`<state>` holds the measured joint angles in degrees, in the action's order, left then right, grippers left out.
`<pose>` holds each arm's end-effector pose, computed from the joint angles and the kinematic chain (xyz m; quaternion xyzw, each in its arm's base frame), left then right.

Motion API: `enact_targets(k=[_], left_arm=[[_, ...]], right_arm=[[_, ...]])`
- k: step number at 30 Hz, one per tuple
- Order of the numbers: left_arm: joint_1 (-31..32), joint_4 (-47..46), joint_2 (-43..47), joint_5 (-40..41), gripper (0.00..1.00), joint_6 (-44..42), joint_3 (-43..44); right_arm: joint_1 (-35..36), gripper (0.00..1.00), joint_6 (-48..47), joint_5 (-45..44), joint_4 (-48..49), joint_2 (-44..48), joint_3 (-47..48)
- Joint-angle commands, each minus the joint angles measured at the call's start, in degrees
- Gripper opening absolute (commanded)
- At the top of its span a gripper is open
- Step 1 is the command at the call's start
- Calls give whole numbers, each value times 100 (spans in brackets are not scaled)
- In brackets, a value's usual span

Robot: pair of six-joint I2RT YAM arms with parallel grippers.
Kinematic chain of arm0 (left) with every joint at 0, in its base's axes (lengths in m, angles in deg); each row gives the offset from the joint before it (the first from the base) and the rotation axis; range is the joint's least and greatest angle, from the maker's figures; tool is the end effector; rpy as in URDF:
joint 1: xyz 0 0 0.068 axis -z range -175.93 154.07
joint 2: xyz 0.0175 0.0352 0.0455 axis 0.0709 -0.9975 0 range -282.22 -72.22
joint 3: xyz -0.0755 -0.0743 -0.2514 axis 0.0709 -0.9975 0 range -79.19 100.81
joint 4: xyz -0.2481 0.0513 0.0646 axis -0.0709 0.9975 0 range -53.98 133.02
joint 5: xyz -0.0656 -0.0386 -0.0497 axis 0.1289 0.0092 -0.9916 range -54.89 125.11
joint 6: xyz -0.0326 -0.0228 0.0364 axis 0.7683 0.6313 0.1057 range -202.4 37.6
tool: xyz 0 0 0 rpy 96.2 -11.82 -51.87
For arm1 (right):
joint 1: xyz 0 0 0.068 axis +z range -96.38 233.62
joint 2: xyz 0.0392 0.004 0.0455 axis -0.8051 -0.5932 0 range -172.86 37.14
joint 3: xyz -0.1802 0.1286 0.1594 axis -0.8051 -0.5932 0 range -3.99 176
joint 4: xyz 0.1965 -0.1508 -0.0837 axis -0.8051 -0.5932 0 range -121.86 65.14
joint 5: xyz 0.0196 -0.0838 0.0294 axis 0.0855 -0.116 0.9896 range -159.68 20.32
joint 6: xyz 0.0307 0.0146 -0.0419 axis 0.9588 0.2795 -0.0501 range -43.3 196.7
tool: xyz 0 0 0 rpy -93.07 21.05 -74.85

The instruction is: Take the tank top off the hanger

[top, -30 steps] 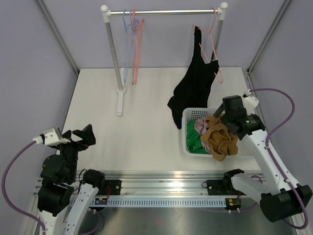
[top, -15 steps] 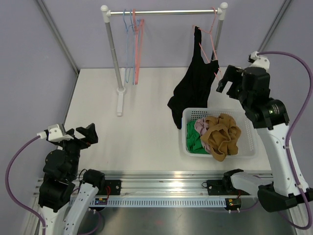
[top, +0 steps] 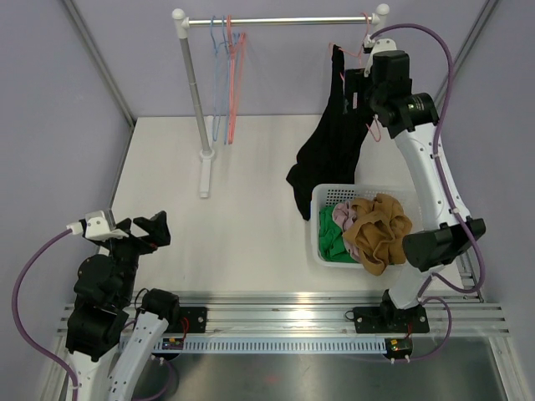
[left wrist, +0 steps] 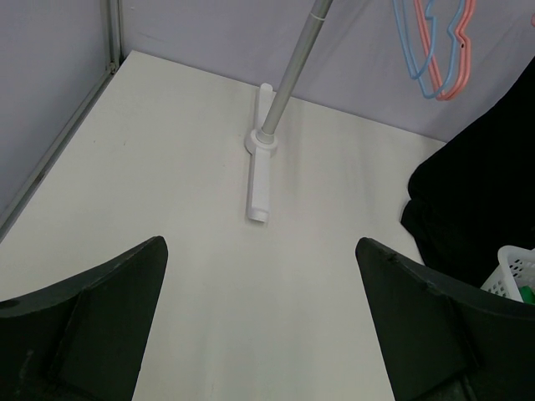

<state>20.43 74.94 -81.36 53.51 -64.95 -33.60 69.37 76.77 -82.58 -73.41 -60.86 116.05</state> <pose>0.0305 0.0028 0.3445 -0.1173 0.7118 -0.0881 0.6869 0.3474 0.0896 0.4739 -0.0567 0.8451 -0.0227 0.5310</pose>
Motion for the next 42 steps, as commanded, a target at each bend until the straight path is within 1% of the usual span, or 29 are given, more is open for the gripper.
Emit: enact_targets(k=[1, 3, 5, 7, 8, 12, 14, 15, 16, 19, 21, 22, 23, 24, 32, 42], left_arm=[[-28, -253, -122, -239, 99, -75, 12], [-28, -270, -131, -301, 99, -84, -5], [-28, -271, -131, -336, 99, -93, 3], [-28, -279, -140, -363, 99, -93, -5], [-28, -279, -131, -380, 99, -93, -6], [-28, -288, -149, -389, 99, -102, -5], [-28, -288, -140, -389, 99, -102, -6], [-28, -288, -131, -389, 99, -110, -6], [-28, -288, -140, -398, 99, -102, -6], [-28, -297, -131, -415, 99, -102, -6], [-28, -297, -140, -424, 99, -102, 3], [-28, -288, -140, -424, 99, -110, 3], [-28, -297, -131, -424, 99, -102, 3], [-28, -297, -140, -424, 99, -110, -5], [-28, -297, -140, -424, 99, -102, -6], [-28, -288, -166, -407, 99, -110, 3]], right_arm=[[-46, 83, -464, 121, -145, -315, 835], [-63, 79, -526, 121, -207, -614, 1185], [-107, 75, -666, 331, -330, -886, 1554], [-168, 71, -632, 420, -391, -1045, 1766], [-238, 69, -597, 734, -400, -1142, 1898], [-256, 63, -491, 957, -462, -1459, 2215], [-265, 51, -438, 1079, -453, -1590, 2259], [-265, 42, -404, 1115, -444, -1617, 2277], [-265, 29, -334, 1167, -444, -1661, 2295], [-265, 27, -184, 1273, -444, -1705, 2383], [-265, 20, -96, 1483, -444, -1705, 2435], [-265, 14, -61, 1606, -436, -1688, 2470], [-257, 0, -43, 1668, -409, -1679, 2479], [-265, 0, 123, 1712, -392, -1662, 2497], [-256, 0, 545, 2336, 12, -1337, 2479], [-256, 0, 862, 2828, 399, -774, 2409]])
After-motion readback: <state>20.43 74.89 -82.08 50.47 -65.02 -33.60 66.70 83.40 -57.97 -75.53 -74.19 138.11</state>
